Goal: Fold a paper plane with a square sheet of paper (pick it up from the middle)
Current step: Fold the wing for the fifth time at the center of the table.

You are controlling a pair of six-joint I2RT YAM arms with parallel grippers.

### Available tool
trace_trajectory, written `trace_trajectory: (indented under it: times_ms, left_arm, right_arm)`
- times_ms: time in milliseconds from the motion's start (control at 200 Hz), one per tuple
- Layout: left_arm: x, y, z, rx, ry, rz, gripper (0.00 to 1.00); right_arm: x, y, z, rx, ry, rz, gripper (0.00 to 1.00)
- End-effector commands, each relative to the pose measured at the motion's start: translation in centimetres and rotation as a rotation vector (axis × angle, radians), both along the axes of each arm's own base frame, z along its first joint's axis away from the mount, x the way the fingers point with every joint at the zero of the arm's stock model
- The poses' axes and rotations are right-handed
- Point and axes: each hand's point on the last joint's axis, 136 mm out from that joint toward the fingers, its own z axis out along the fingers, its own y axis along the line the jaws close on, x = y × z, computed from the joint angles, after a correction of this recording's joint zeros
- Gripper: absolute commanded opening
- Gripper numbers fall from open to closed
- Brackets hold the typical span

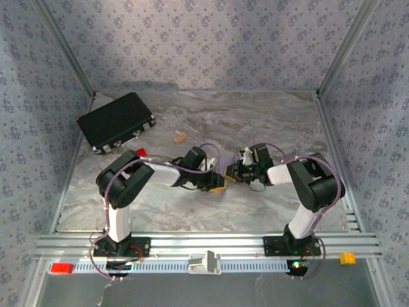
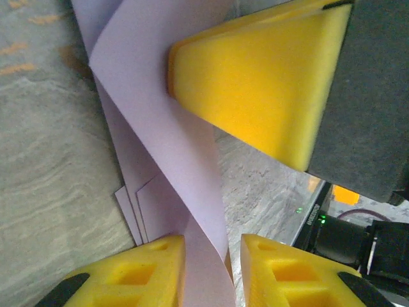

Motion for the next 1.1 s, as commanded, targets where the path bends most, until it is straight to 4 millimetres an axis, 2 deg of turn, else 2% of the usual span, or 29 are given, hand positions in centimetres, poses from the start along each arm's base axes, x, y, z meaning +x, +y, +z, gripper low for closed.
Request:
trace_trajectory:
  times_ms: [0, 235, 435, 525, 740, 859, 994, 1094]
  left_arm:
    - [-2.3, 2.2, -2.4, 0.153, 0.054, -0.039, 0.27]
    - [-2.6, 2.4, -2.8, 0.192, 0.053, -0.063, 0.12]
    - [-2.9, 2.5, -2.9, 0.193, 0.061, -0.065, 0.07]
    - [-3.2, 2.5, -3.0, 0.188, 0.073, -0.074, 0.08]
    - [-3.6, 2.4, -2.1, 0.159, 0.065, -0.090, 0.20]
    - [-3.6, 2.2, -1.5, 0.145, 0.053, -0.101, 0.23]
    - [-3.8, 2.1, -1.7, 0.157, 0.056, -0.111, 0.23]
    - [-4.1, 2.3, -2.1, 0.175, 0.066, -0.120, 0.19]
  right_arm:
    - [-1.0, -1.3, -3.3, -0.116, 0.078, -0.032, 0.11]
    - [-1.1, -1.4, -3.4, -0.121, 0.083, -0.033, 0.11]
    - [-1.1, -1.5, -3.6, -0.128, 0.086, -0.034, 0.11]
    - [-1.2, -1.5, -3.7, -0.133, 0.091, -0.034, 0.11]
    - [-1.2, -1.6, -3.8, -0.143, 0.098, -0.037, 0.11]
    - [-1.2, -1.7, -3.9, -0.148, 0.099, -0.037, 0.11]
    - [-1.3, -1.7, -4.0, -0.152, 0.104, -0.037, 0.11]
    - [-1.3, -1.8, -4.0, -0.154, 0.105, -0.040, 0.11]
